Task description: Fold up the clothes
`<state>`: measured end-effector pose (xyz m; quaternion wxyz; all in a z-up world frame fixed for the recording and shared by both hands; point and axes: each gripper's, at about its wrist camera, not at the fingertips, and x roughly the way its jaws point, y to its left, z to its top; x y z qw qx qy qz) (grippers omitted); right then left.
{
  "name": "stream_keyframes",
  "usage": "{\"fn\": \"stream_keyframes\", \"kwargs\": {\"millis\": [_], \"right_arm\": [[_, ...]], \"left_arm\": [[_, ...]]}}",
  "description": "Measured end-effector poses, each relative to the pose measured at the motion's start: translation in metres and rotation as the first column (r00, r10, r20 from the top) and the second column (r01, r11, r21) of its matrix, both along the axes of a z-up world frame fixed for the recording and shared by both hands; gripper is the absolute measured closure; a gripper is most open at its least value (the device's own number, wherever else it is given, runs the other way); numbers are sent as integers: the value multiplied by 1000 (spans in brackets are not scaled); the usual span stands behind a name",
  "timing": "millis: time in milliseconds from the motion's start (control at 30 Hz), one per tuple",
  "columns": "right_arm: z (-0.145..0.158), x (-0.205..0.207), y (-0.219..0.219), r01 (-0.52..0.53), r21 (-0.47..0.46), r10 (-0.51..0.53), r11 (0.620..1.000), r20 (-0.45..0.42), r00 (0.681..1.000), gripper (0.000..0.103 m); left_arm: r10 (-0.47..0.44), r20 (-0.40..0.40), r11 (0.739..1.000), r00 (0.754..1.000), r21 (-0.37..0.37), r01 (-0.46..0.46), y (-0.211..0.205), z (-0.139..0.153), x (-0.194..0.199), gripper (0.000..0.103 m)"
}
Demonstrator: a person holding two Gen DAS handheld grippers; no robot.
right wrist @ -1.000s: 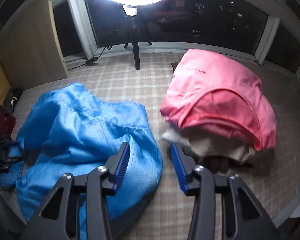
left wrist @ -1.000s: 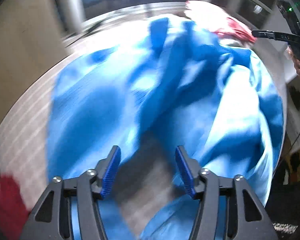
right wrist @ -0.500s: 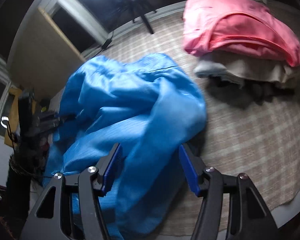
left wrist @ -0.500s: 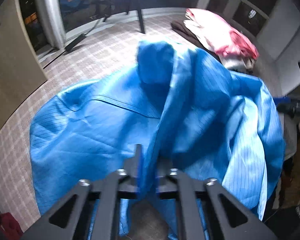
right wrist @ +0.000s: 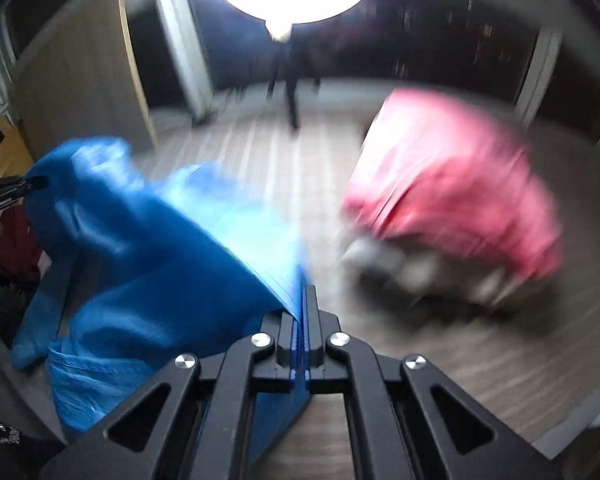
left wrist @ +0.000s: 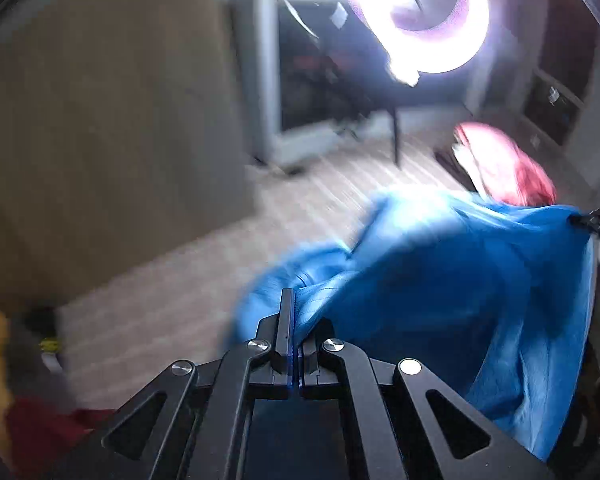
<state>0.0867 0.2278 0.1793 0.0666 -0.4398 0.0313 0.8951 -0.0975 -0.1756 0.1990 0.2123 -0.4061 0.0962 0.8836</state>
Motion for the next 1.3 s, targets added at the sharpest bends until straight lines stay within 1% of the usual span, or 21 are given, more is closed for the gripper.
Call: {"fn": "stream_keyframes", "kwargs": {"millis": [100,200,267,300,367,433,467,533,600,633,700,767,833,900,933,1000,1033,1100,1200,1233,1300], "right_arm": [[69,-3,-4,-18,133,32,991,-109,993,102],[130,4,-18,-8,222,62,975,-239,969,102],[162,12,-26,-6,251,85,968,-307,948,102],[165,16,-26,-12,238,89,971,-313,945,102],[148,20,-24,-39,184,91,982,-282,955,102],[100,22,-24,-70,118,91,991,-181,979,102],[65,23,-23,-80,73,87,994,-109,990,102],[-9,24,-23,-78,-16,79,997,39,996,102],[-91,32,-28,-82,-73,96,994,219,971,102],[-121,37,-32,-87,-75,105,993,292,951,102],[-158,51,-40,-102,-80,126,992,419,899,101],[-157,66,-43,-134,-88,159,987,448,880,98],[-130,77,-43,-168,-69,181,983,417,890,87],[-95,80,-44,-197,-46,200,979,361,911,66],[-77,79,-47,-215,-37,215,976,325,921,63],[-48,67,-66,-272,-53,277,961,243,930,51],[-38,59,-80,-319,-68,326,945,202,923,48],[-34,37,-119,-423,-74,430,903,142,892,45],[-49,7,-186,-545,-34,543,838,145,827,45],[-55,-1,-204,-582,-34,580,813,150,801,45],[-74,-17,-230,-637,-38,632,770,182,753,45]], "left_arm": [[13,-129,1000,992,-21,-16,-21,60,25,103],[12,-231,999,973,-38,-22,-32,106,57,103],[9,-262,1000,965,-21,-15,-42,119,79,103],[7,-249,1000,969,-13,-10,-47,117,88,103],[14,-172,1000,985,-10,-16,-55,91,98,103],[23,-54,1000,998,-4,-23,-61,44,105,103],[29,23,1000,999,-2,-29,-63,13,107,103],[52,207,999,977,-16,-50,-64,-64,113,103],[80,353,996,932,-75,-57,-60,-134,125,103],[92,399,994,912,-98,-57,-58,-157,131,102],[96,460,993,883,-103,-54,-58,-181,147,97],[90,461,995,883,-89,-55,-62,-176,162,93],[100,419,993,903,-94,-66,-69,-155,176,88],[106,383,992,918,-102,-72,-70,-138,183,84],[111,362,991,925,-104,-79,-70,-127,186,81],[74,324,997,943,-46,-62,-58,-110,186,72],[51,303,999,952,-12,-50,-51,-101,185,68],[-6,259,1000,966,-21,11,-28,-95,176,68],[-110,199,991,974,-57,123,10,-88,164,68],[-158,184,983,970,-68,173,25,-85,162,64],[-254,197,957,947,-88,275,49,-85,151,59]]}}
